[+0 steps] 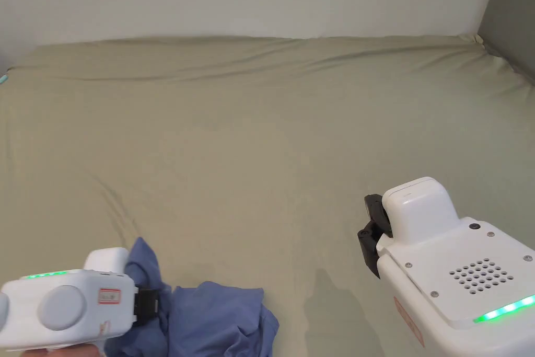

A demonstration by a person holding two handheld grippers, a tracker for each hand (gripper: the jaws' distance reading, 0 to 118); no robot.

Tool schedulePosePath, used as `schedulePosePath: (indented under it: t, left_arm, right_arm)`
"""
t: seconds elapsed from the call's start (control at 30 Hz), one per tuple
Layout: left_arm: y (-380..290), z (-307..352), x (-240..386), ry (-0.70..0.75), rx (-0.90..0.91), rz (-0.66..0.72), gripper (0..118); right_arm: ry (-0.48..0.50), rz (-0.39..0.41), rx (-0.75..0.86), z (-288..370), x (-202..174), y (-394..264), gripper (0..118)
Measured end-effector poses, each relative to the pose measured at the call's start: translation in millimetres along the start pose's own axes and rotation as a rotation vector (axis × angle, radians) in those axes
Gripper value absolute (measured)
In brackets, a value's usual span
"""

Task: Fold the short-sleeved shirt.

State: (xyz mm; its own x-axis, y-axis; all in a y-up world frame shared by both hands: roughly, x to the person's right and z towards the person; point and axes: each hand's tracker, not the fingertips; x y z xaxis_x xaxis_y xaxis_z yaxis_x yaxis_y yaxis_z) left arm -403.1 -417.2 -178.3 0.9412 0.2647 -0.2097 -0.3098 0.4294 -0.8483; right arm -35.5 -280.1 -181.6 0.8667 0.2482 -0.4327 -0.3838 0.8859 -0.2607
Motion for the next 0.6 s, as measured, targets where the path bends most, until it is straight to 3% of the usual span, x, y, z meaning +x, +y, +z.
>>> schedulePosePath:
  t: [0.23,0.37,0.47,0.53,0.57,0.6]
  left_arm:
    - [-18.5,-66.8,65.8,0.055,-0.094,-0.13,11]
    - [-33.7,-82.4,101.3,0.114,-0.093,-0.182,26]
    - [-32.8,-79.7,113.1,0.06,-0.079,-0.19,53]
    - [-28.1,-74.2,108.6,-0.088,-0.105,-0.115,94]
    - [-25.9,-66.8,106.2,-0.195,-0.113,-0.047,106]
    - [-25.2,-59.9,102.6,-0.259,-0.104,-0.002,110]
  right_arm:
    - [-0.02,-0.016,-0.025,-1.7,9.5,-9.3,0]
    - [-0.027,-0.019,-0.037,-4.4,12.5,-12.9,0]
    - [-0.025,-0.027,-0.041,-6.4,13.3,-14.0,0]
    - [-0.022,-0.029,-0.042,-6.7,12.9,-14.2,0]
    - [-0.021,-0.027,-0.041,-6.6,12.4,-14.2,0]
    - [-0.02,-0.025,-0.041,-6.3,12.0,-14.0,0]
